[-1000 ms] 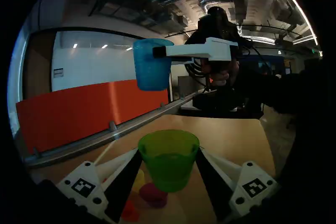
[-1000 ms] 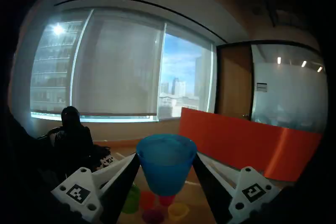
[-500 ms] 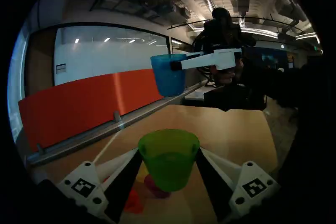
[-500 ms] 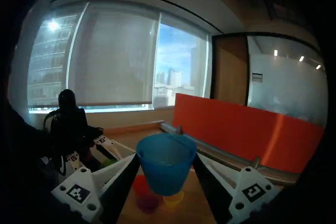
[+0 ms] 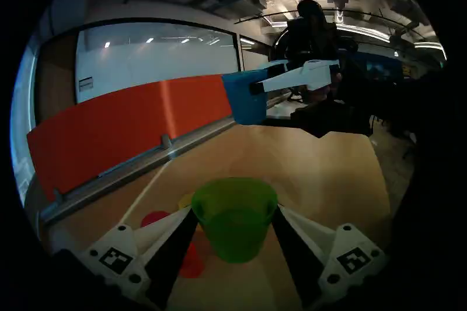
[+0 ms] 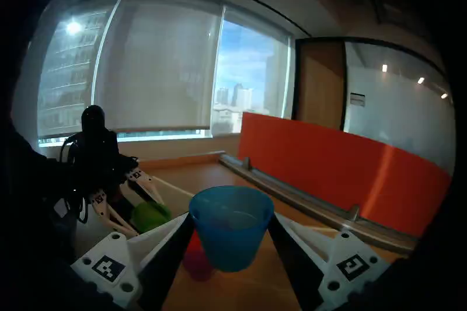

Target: Pour water

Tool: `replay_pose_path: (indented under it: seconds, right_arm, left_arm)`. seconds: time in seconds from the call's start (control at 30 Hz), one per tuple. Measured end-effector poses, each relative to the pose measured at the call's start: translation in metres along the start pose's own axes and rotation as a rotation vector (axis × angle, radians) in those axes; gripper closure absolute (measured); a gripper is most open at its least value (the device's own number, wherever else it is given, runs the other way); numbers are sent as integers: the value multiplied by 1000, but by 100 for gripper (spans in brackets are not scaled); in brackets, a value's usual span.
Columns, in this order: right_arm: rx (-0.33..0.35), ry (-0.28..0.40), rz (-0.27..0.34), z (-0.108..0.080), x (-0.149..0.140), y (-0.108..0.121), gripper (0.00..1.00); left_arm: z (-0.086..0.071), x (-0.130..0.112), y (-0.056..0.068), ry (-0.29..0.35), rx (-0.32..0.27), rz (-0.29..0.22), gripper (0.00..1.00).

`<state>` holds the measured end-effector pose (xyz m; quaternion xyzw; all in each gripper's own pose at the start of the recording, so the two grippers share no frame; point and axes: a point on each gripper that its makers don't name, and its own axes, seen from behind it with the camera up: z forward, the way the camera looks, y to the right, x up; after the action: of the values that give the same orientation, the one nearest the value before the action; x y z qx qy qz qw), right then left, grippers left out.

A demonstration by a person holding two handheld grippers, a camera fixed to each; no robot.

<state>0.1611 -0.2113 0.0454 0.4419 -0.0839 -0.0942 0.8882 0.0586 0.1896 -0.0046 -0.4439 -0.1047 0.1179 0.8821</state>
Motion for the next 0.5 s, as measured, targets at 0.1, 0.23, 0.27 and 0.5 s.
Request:
replay_pose_path:
  seconds: [0.1,0.23,0.27,0.5]
  right_arm:
    - [1,-21,-6,3,-12,1,10]
    - [8,-44,-6,7,-26,0,10]
    - [9,-51,-4,8,-30,0,10]
    - [10,-95,19,13,-57,5,10]
  left_arm:
    - [0,-11,0,-28,-2,7,15]
    - [2,-24,1,-65,-8,14,15]
    - [2,-27,2,-76,-10,15,15]
    - [2,-51,4,-149,-23,37,15]
